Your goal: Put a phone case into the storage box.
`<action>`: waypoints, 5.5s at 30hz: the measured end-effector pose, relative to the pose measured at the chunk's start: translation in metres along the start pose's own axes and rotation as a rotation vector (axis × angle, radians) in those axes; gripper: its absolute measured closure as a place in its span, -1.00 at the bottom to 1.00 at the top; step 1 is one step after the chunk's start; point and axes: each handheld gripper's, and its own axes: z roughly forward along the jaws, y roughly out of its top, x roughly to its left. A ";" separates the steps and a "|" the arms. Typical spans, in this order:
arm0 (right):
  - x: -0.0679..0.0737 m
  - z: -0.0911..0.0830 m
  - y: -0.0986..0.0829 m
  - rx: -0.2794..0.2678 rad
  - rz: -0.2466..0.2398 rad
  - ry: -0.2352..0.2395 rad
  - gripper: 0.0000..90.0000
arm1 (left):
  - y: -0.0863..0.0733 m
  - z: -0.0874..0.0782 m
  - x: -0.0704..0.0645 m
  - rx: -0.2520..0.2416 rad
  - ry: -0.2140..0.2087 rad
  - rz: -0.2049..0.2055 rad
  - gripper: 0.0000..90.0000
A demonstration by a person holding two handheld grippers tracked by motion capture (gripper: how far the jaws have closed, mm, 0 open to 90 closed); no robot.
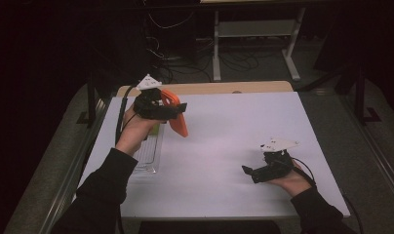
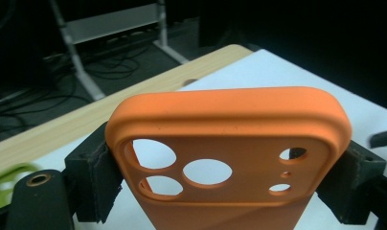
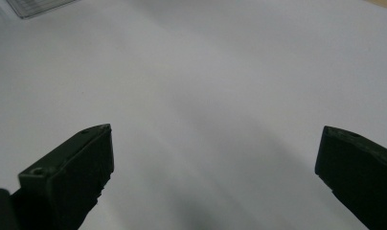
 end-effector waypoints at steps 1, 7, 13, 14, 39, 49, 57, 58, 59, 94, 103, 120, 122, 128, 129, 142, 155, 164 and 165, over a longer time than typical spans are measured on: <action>0.000 0.000 -0.001 -0.003 0.000 -0.002 -1.00 | 0.002 -0.002 0.003 0.001 0.011 -0.004 -0.67; -0.001 -0.002 -0.002 -0.006 0.010 -0.008 -1.00 | 0.010 -0.014 0.020 0.012 0.110 -0.016 -0.67; -0.001 -0.001 -0.002 -0.004 0.002 -0.011 -1.00 | 0.006 -0.021 0.043 0.038 0.208 -0.055 -0.67; -0.002 -0.001 -0.002 -0.004 0.005 -0.011 -1.00 | 0.004 -0.021 0.046 0.046 0.225 -0.061 -0.67; -0.003 -0.002 -0.001 -0.008 0.014 -0.022 -1.00 | -0.053 0.015 0.080 0.225 0.425 -0.191 -0.68; -0.003 -0.003 0.000 -0.010 0.017 -0.025 -1.00 | -0.060 0.032 0.081 0.260 0.464 -0.186 -0.69; -0.003 -0.003 0.000 -0.009 0.010 -0.025 -1.00 | -0.063 0.045 0.086 0.243 0.507 -0.172 -0.71; -0.003 -0.003 0.000 -0.009 0.013 -0.023 -1.00 | -0.063 0.046 0.088 0.234 0.509 -0.175 -0.71; -0.002 -0.003 0.000 -0.010 0.016 -0.022 -1.00 | -0.064 0.047 0.089 0.230 0.510 -0.180 -0.71; -0.003 -0.003 0.000 -0.009 0.009 -0.019 -1.00 | -0.063 0.034 0.108 0.159 0.257 -0.164 -0.99; -0.004 -0.004 0.000 -0.016 0.017 -0.015 -1.00 | -0.060 0.013 0.089 0.177 0.116 -0.078 -0.99; 0.000 -0.004 0.002 -0.015 -0.013 -0.001 -1.00 | -0.068 -0.014 0.044 0.188 -0.029 0.020 -0.99; 0.000 -0.004 0.002 -0.019 -0.018 0.002 -1.00 | -0.071 -0.017 0.038 0.181 -0.043 0.014 -0.99; 0.001 -0.006 0.002 -0.021 -0.027 0.009 -1.00 | -0.084 -0.029 0.025 0.160 -0.085 0.028 -0.98; 0.001 -0.006 0.002 -0.022 -0.029 0.012 -1.00 | -0.087 -0.030 0.023 0.151 -0.093 0.024 -0.98; 0.001 -0.016 0.000 -0.053 -0.026 0.049 -1.00 | -0.118 -0.049 0.006 0.108 -0.134 0.061 -0.99; -0.002 -0.023 -0.003 -0.083 -0.022 0.075 -1.00 | -0.154 -0.062 0.004 0.078 -0.178 0.046 -0.99; 0.000 -0.025 0.000 -0.097 -0.046 0.093 -1.00 | -0.164 -0.059 0.002 0.091 -0.179 0.053 -0.99; 0.001 -0.025 0.001 -0.097 -0.038 0.096 -1.00 | -0.165 -0.059 0.003 0.094 -0.179 0.053 -0.99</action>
